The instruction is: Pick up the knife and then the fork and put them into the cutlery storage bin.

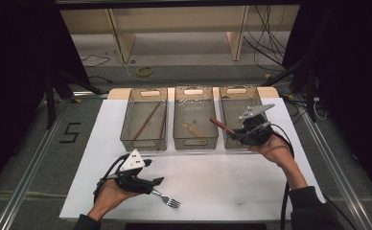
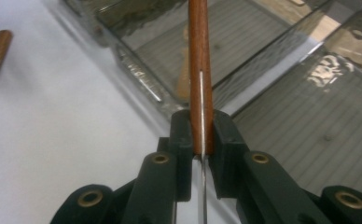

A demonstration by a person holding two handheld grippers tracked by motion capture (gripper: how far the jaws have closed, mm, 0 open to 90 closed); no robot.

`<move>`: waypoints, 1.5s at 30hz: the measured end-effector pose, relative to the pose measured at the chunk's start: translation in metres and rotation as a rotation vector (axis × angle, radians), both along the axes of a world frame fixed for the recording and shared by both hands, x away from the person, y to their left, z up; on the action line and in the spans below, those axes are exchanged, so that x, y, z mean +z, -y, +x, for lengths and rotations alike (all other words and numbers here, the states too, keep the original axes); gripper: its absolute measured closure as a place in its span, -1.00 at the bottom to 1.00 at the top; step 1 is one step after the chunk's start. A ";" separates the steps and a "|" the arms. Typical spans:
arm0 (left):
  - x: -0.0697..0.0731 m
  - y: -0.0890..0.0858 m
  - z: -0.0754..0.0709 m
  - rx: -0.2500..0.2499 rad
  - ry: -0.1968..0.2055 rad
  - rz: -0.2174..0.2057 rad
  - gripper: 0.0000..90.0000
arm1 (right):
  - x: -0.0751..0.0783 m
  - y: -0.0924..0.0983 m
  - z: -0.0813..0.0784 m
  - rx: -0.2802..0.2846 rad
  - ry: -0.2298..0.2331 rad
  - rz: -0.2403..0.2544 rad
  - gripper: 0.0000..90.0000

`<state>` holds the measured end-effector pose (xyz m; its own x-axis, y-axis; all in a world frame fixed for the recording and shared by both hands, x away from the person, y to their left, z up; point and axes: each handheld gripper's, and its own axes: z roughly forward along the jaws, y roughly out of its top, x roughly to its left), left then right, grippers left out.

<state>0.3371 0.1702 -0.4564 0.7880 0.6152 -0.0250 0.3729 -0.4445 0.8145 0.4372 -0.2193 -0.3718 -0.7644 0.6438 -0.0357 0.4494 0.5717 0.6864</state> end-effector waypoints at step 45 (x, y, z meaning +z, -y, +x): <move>-0.009 -0.016 -0.007 0.025 -0.025 -0.043 -0.57 | -0.016 0.016 0.100 -0.351 -0.041 -0.024 0.80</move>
